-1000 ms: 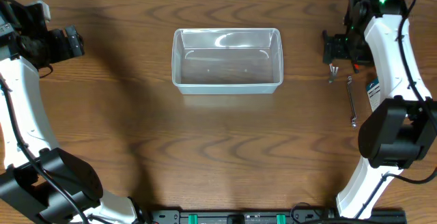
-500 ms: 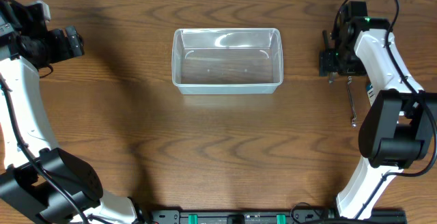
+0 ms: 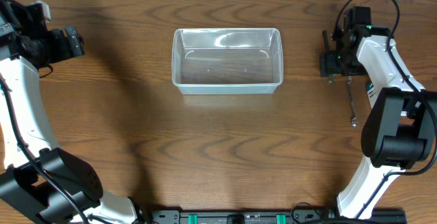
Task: Pack container
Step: 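Lower the right gripper onto the black-handled tool near the pliers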
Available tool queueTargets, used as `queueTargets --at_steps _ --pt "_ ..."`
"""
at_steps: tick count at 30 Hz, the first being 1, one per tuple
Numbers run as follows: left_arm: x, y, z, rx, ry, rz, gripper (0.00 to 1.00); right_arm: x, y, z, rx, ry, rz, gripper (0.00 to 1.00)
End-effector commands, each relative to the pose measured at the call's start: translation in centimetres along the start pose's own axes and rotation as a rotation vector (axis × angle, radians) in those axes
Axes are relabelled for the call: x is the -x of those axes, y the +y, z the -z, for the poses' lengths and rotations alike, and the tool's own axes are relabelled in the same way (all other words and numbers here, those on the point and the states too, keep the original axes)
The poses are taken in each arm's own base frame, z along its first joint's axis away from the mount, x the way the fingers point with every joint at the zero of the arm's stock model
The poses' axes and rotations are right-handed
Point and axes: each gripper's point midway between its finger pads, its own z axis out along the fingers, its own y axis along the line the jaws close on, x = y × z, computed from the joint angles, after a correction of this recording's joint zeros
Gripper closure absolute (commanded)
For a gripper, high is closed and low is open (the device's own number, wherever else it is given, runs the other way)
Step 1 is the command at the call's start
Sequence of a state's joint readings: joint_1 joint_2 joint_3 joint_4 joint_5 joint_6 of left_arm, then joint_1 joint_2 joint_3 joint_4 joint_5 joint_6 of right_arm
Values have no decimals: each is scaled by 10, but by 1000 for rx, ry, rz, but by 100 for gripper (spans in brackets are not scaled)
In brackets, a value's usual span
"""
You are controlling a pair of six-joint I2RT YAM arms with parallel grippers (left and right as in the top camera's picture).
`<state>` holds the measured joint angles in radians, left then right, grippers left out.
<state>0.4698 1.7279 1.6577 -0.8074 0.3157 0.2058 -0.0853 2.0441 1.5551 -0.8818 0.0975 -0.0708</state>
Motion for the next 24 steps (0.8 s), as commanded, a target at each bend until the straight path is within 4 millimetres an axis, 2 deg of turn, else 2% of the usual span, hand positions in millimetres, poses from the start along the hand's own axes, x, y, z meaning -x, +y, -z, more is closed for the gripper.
queueTargets --at_steps 1,9,17,24 --pt "5 -2 3 -11 -12 3 2 0 6 -3 46 -2 26 18" --pt "5 -2 3 -11 -12 3 2 0 6 -16 43 6 13 26" --pt "5 -2 3 -11 -12 3 2 -12 9 -40 46 72 -8 26" --pt "5 -2 3 -11 -13 3 2 -13 9 -42 46 78 -15 26"
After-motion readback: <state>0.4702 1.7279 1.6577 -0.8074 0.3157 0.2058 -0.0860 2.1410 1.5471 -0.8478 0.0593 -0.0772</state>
